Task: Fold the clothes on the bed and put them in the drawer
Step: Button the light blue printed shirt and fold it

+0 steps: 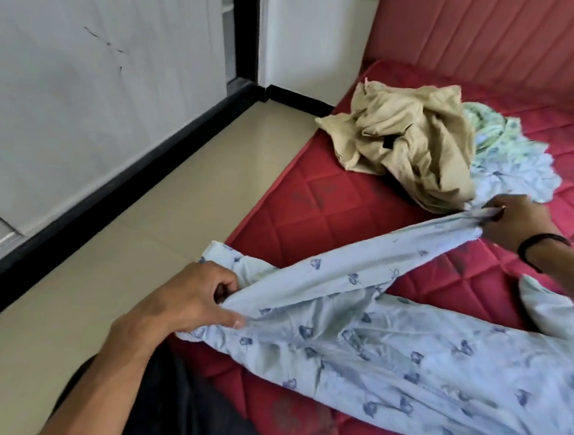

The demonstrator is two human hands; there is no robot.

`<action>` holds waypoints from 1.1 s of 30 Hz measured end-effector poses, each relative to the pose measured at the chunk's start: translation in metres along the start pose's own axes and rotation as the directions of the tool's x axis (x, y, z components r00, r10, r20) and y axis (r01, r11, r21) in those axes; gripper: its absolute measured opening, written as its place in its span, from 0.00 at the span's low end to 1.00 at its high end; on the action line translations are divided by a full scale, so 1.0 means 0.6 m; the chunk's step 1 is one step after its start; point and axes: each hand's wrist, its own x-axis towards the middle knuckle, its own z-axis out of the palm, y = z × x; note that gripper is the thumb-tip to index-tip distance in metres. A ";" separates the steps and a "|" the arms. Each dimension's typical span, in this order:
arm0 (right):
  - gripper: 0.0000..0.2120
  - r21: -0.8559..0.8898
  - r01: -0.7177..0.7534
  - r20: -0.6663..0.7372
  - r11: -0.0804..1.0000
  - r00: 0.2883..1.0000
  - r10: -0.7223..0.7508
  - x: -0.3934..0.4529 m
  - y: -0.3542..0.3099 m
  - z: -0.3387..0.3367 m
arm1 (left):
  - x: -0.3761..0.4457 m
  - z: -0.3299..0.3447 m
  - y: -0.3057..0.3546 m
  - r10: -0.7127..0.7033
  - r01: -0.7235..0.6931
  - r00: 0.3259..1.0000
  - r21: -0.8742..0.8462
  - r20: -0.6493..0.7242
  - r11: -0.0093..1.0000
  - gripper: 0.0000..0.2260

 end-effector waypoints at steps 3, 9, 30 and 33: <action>0.12 0.584 -0.078 -0.189 0.808 0.955 0.229 -0.083 0.037 -0.089 | 0.000 0.009 0.009 0.070 -0.069 0.997 0.050 -0.025 0.996 0.15; 0.05 0.971 -0.165 0.075 0.170 0.894 0.442 -0.330 0.126 -0.140 | -0.011 0.034 0.019 0.054 -0.041 0.998 0.265 -0.043 0.963 0.15; 0.09 0.441 -0.732 0.210 0.519 0.647 0.733 -0.450 0.248 -0.066 | 0.035 0.344 0.170 0.418 -0.242 0.860 0.487 -0.294 0.839 0.31; 0.19 0.372 -0.786 0.280 0.493 0.602 0.748 -0.448 0.255 -0.056 | 0.036 0.336 0.164 0.416 -0.231 0.855 0.493 -0.308 0.839 0.30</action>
